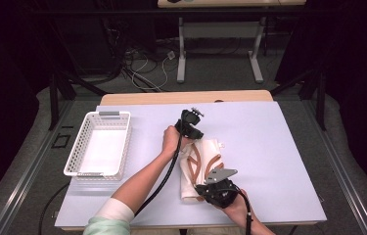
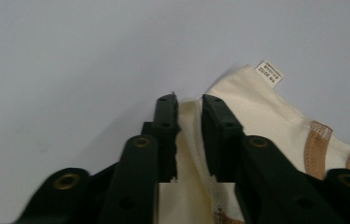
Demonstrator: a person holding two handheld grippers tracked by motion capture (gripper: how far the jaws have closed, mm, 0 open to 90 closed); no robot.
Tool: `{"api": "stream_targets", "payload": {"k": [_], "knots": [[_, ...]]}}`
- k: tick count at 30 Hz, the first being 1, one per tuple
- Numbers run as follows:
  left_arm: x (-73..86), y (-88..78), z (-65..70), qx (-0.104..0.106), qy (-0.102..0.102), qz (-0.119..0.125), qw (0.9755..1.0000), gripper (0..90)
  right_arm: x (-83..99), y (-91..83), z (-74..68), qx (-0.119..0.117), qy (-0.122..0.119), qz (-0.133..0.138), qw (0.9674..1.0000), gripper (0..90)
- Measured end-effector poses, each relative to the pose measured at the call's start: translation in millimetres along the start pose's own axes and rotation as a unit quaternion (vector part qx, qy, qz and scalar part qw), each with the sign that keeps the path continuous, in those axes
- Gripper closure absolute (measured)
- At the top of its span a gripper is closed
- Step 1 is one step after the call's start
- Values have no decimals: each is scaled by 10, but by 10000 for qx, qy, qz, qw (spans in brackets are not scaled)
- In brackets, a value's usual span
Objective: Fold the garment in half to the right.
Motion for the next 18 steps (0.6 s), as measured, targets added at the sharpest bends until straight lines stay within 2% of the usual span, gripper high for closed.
{"api": "stream_targets", "payload": {"k": [2, 4, 7, 10, 13, 16, 17, 18], "knots": [[22, -57, -20, 44, -79, 117, 9999, 516, 16, 10, 10, 10, 11, -24, 10000, 855], [67, -123, -40, 21, -105, 168, 9998, 425, 23, 7, 22, 8, 26, -48, 10000, 855], [154, -205, -83, -24, -141, 202, 9997, 388, 21, 6, 28, 19, 15, -49, 10000, 853], [273, -248, -127, -38, -180, 128, 9997, 368, 18, 6, 29, 31, 2, -61, 10000, 854], [404, -264, -169, -45, -313, 92, 9995, 365, 13, 7, 22, 41, -5, -82, 10000, 853], [520, -273, -217, 39, -462, 63, 9989, 370, 11, 13, 23, 31, -24, -67, 10000, 853], [552, -276, -238, 44, -456, 45, 9989, 374, 10, 13, 24, 39, -22, -69, 10000, 853], [603, -273, -267, 154, -499, 42, 9986, 393, 11, 14, 22, 53, -21, -77, 10000, 853]]}}
Point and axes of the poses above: each handheld gripper's, and its own axes: y roughly forward along the jaws, x roughly out of its underside, z roughly to its right, the point moved 3 cm from there along y, roughly forward along the jaws, and after that the axes turned 9 degrees about -z, right-handed, at the moved point
